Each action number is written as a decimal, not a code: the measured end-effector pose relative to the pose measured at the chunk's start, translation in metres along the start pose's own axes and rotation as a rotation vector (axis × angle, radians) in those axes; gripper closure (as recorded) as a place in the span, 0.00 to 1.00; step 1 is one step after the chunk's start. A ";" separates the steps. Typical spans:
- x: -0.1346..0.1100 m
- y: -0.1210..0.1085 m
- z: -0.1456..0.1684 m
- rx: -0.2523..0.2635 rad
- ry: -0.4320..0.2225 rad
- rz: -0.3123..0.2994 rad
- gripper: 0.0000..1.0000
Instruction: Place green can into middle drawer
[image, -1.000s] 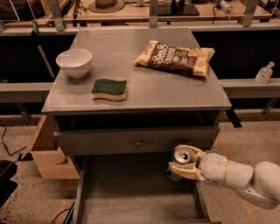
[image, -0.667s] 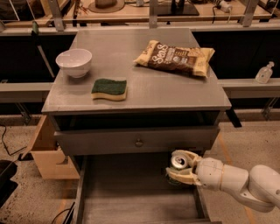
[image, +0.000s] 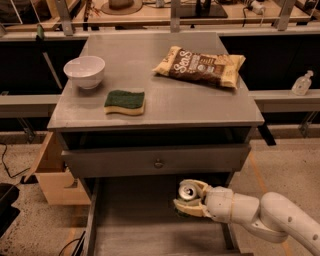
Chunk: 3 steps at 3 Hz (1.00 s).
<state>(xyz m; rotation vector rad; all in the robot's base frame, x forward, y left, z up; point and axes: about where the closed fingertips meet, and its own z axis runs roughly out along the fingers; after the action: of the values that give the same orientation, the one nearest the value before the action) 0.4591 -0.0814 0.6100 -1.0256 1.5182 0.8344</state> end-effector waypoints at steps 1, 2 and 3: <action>0.038 0.017 0.043 -0.056 -0.021 0.024 1.00; 0.084 0.030 0.085 -0.110 -0.023 -0.005 1.00; 0.106 0.034 0.106 -0.145 -0.005 -0.035 1.00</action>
Offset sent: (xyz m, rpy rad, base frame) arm -0.0007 0.0986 -0.1387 0.0344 -0.0069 0.1417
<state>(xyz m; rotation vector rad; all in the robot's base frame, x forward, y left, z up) 0.4620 0.0090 0.4863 -1.1518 1.4480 0.9317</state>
